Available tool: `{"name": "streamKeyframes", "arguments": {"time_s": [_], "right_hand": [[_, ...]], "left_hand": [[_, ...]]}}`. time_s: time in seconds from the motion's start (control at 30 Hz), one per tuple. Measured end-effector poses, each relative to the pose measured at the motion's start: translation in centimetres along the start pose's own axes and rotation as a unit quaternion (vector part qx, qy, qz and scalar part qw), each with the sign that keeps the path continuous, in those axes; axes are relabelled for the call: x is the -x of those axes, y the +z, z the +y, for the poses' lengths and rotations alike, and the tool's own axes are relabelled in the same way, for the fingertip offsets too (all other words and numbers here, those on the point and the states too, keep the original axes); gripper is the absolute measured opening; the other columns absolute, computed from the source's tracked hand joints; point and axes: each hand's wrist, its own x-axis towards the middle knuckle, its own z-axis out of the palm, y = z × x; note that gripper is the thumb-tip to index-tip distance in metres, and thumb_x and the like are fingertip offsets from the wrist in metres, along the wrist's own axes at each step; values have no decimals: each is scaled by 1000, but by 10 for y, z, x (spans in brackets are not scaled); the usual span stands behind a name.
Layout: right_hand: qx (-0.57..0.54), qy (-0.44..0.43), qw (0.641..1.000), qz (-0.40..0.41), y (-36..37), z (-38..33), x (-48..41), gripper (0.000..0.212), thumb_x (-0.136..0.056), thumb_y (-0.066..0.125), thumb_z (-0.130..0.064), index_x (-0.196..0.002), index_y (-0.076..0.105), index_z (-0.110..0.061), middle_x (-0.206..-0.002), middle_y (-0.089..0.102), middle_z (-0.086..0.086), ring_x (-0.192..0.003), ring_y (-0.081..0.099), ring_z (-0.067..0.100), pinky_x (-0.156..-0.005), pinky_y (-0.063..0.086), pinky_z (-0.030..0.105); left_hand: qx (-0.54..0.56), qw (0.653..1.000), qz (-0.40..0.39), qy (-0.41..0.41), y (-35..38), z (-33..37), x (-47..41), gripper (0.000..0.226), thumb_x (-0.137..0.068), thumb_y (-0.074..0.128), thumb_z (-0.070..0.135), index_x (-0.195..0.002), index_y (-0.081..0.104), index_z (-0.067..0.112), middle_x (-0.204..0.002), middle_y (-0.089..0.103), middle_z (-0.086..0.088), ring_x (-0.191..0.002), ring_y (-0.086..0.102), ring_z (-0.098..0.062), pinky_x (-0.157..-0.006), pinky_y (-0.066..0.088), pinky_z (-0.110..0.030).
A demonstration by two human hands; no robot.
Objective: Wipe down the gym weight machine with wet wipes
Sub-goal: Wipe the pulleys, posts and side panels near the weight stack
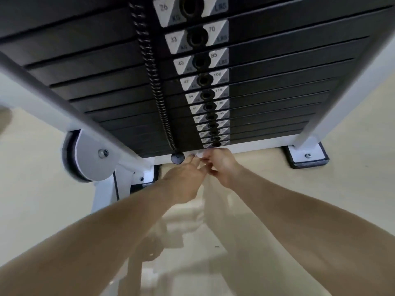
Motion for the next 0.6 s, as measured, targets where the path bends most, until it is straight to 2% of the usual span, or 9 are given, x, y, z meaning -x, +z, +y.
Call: {"name": "streamKeyframes", "arguments": {"time_s": [0.1,0.2,0.3,0.4,0.47,0.53,0.6], "right_hand": [[-7,-16,999,44,-31,7,-5,20,-78,51,3,-73,67,-8,-73,62,8,-64,54,21,-58,45,25],[-33,-70,996,36,-74,17,-6,14,-78,54,2,-76,62,-8,-81,68,3,-69,58,18,-62,42,23],[125,-167,978,12,-81,17,-15,27,-82,51,8,-71,65,-12,-66,65,-9,-59,57,1,-56,42,13],[253,-239,937,-24,-59,8,-25,34,-82,47,11,-94,75,-5,-88,72,2,-80,63,8,-70,47,17],[238,-238,941,-25,-63,5,-26,32,-81,52,8,-98,76,-3,-84,73,-4,-78,63,4,-72,47,16],[195,-231,953,16,-91,2,-23,23,-75,58,-3,-86,78,-4,-75,73,-3,-70,62,5,-71,49,22],[144,-215,963,81,-129,-2,-16,20,-72,54,-7,-67,74,-8,-68,69,1,-67,57,10,-69,46,29]], "left_hand": [[-24,999,-35,9,-6,-1,13,77,-87,48,-2,-153,16,23,-158,10,-5,-144,17,-25,-105,40,-39],[-37,999,-1,-23,-13,5,6,69,-86,48,2,-148,26,22,-146,28,-5,-134,32,-26,-96,47,-41],[24,995,55,-77,-12,34,-25,62,-88,49,5,-145,33,22,-135,43,-2,-129,40,-24,-104,39,-35],[69,986,100,-119,-6,56,-47,54,-90,47,10,-142,37,15,-141,43,-5,-132,38,-24,-110,34,-35],[85,981,107,-134,-3,58,-48,55,-89,47,7,-142,36,12,-142,41,-6,-133,37,-24,-109,33,-34],[93,982,104,-128,1,60,-46,59,-86,47,2,-143,36,13,-138,40,-6,-130,37,-25,-107,35,-33],[124,981,93,-113,4,69,-47,64,-84,48,0,-144,34,16,-137,39,-5,-128,37,-24,-104,40,-36]]}}
